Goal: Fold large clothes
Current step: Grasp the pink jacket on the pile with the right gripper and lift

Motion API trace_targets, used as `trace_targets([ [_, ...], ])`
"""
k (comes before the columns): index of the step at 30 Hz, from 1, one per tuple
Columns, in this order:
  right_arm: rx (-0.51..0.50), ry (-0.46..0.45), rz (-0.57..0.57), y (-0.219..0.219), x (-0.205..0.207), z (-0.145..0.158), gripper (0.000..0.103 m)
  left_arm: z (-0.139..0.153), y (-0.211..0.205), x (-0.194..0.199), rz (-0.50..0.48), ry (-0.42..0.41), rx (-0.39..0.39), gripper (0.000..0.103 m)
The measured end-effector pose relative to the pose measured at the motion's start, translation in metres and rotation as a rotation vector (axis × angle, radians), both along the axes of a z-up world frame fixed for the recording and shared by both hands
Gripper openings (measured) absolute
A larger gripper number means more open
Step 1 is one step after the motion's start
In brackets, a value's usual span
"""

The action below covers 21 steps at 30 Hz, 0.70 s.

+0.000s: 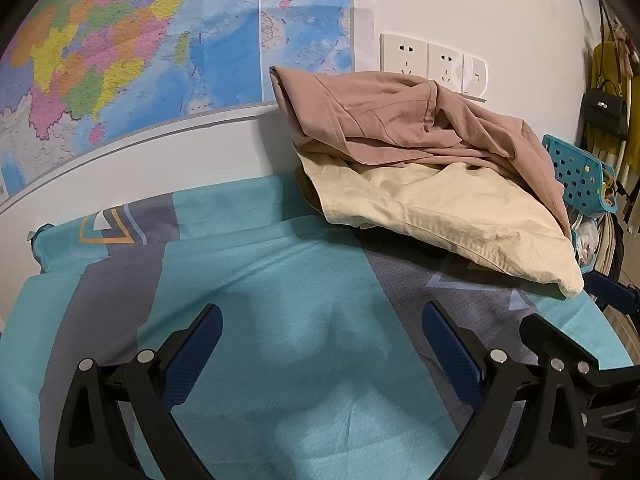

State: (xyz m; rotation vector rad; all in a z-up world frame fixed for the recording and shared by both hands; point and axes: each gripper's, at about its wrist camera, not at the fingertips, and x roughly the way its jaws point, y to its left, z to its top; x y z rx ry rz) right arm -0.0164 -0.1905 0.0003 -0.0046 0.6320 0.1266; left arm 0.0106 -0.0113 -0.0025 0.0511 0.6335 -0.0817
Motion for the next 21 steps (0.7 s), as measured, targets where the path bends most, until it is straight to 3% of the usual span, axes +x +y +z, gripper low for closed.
trace_targets([
  [7, -0.064, -0.065, 0.062, 0.0, 0.019, 0.013, 0.097, 0.0, 0.002, 0.018, -0.002, 0.01, 0.003, 0.096],
  [14, -0.322, -0.211, 0.18, 0.016, 0.099, 0.053, 0.097, 0.003, 0.014, 0.056, 0.034, 0.021, 0.011, 0.096],
  [21, -0.562, -0.222, 0.364, 0.051, 0.184, 0.057, 0.096, 0.004, 0.021, 0.086, 0.051, 0.021, 0.034, 0.096],
])
